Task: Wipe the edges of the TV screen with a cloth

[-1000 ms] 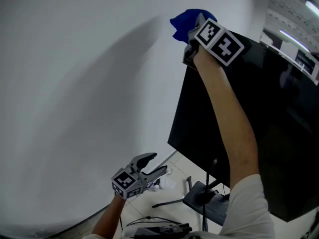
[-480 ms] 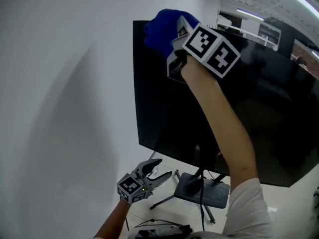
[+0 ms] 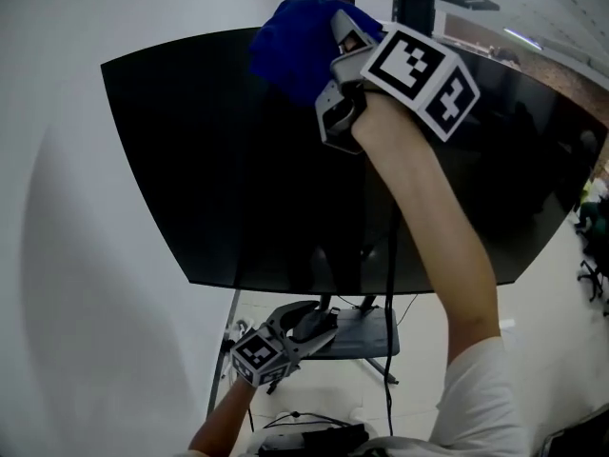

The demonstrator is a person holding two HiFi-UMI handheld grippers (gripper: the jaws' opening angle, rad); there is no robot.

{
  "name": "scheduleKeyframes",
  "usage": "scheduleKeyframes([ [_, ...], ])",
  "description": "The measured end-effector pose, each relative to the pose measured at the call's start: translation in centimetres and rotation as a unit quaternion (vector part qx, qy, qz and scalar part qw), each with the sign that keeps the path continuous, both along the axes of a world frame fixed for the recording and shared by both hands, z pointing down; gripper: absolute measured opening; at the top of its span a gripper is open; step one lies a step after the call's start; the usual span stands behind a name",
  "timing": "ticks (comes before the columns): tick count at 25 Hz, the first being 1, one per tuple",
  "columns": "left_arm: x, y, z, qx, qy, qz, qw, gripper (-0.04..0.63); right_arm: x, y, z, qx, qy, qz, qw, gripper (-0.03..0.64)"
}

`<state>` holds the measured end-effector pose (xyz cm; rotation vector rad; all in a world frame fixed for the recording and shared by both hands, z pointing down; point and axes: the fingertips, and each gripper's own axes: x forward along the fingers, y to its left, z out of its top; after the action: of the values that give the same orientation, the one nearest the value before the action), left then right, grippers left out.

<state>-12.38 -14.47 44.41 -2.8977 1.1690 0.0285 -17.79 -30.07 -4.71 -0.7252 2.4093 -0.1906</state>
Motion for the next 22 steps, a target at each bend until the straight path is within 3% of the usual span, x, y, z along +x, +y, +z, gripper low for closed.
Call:
scheduleKeyframes([
  [4,10.5,-2.1,-0.4,0.0,-0.002,0.062,0.9981,0.241,12.4,-3.5,-0.7,0.012,0.001,0.063,0.998,0.075],
  [12,21.1,-3.6,0.0,-0.008,-0.005,0.148,0.9889,0.241,32.8,-9.7,-0.2,-0.032,-0.042,0.193,0.98,0.078],
  [16,26.2,-3.6,0.5,-0.014,0.004,0.167,0.9859,0.241,43.6,-10.7,0.1,-0.027,-0.042,0.276,0.96,0.078],
  [19,25.2,-5.0,0.1,-0.018,0.016,0.172,0.9847,0.241,45.9,-12.1,0.2,-0.005,-0.005,0.343,0.939,0.081],
  [22,24.7,-6.3,-1.2,-0.012,0.023,0.179,0.9835,0.241,47.7,-12.7,0.0,0.027,0.045,0.41,0.911,0.08],
])
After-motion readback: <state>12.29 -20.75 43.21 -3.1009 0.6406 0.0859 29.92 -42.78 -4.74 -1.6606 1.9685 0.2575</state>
